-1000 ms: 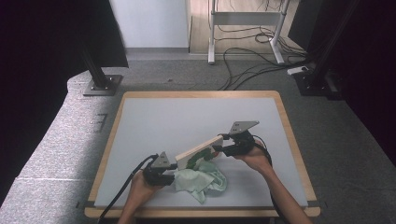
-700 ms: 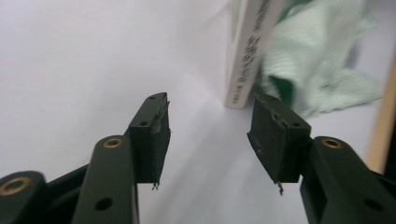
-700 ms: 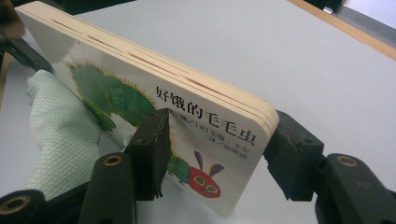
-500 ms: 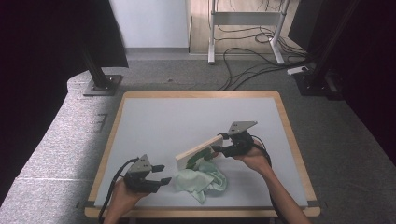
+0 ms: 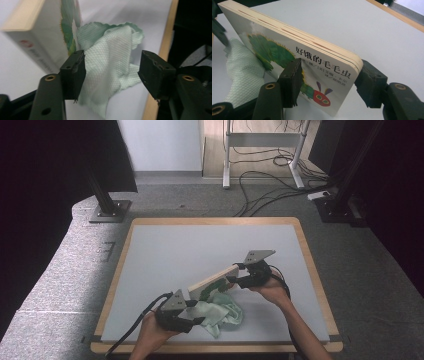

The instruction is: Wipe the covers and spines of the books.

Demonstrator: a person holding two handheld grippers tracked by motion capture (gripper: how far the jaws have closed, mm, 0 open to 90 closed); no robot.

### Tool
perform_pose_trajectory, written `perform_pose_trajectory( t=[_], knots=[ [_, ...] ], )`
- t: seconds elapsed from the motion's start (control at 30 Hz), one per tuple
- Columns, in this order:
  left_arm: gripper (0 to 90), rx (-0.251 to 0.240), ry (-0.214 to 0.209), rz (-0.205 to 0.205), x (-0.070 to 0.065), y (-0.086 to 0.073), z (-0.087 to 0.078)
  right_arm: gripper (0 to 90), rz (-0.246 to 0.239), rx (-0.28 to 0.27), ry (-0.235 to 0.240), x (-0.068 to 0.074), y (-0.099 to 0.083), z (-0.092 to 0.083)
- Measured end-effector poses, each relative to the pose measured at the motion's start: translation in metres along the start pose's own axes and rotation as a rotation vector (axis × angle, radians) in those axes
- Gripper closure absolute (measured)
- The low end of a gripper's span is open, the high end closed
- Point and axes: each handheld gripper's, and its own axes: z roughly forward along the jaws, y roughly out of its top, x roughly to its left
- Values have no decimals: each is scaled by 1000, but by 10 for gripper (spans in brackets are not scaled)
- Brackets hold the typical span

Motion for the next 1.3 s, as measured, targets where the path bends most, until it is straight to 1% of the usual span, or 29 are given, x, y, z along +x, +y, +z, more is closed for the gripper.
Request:
perform_pose_trajectory(
  t=[0.03, 0.13, 0.27, 0.37, 0.43, 0.5, 0.53, 0.6, 0.67, 0.73, 0.8, 0.9, 1.03, 1.1, 1.17, 1.23, 1.3],
  knots=[
    [349, 12, 4, 3, -1, 0, 7, 403, -3, -2, 0, 0, 0, 0],
    [320, 38, 15, 8, -3, -4, 21, 401, -1, -3, 2, 0, -1, 0],
    [322, 89, 22, 10, -6, -10, 40, 399, -2, -5, 2, 1, -1, -1],
    [331, 120, 46, 19, -7, -14, 51, 398, -1, -7, 3, 1, -1, -1],
    [341, 126, 57, 17, -7, -17, 56, 397, -3, -9, 1, 1, -1, -1],
    [375, 131, 66, 21, -7, -20, 59, 396, -2, -9, 2, 1, -2, -1],
    [387, 122, 59, 10, -6, -22, 58, 395, -2, -9, 2, 1, -2, -1],
    [466, 105, 65, -5, -4, -25, 56, 394, -2, -9, 2, 1, -2, -1],
    [628, 93, 73, -24, -2, -28, 52, 392, -3, -10, 1, 1, -2, -1],
    [776, 88, 64, -51, 2, -30, 49, 390, -2, -10, 0, 1, -2, 0],
    [854, 93, 49, -56, 4, -32, 44, 390, 0, -10, -2, 1, -2, 0],
    [880, 97, 54, -60, 5, -35, 35, 390, 2, -11, -2, 1, -2, 0],
    [883, 73, 69, -89, 8, -41, 14, 391, 2, -12, -3, 1, -2, 0],
    [884, 76, 84, -93, 10, -45, 2, 391, 2, -11, -4, 2, -2, 0],
    [884, 73, 102, -105, 14, -49, -9, 392, 1, -9, -4, 2, -2, 0],
    [884, 77, 141, -115, 18, -54, -20, 392, 0, -9, -4, 2, -2, 0],
    [884, 67, 163, -138, 24, -59, -28, 392, 0, -9, -5, 2, -2, 0]
  ],
)
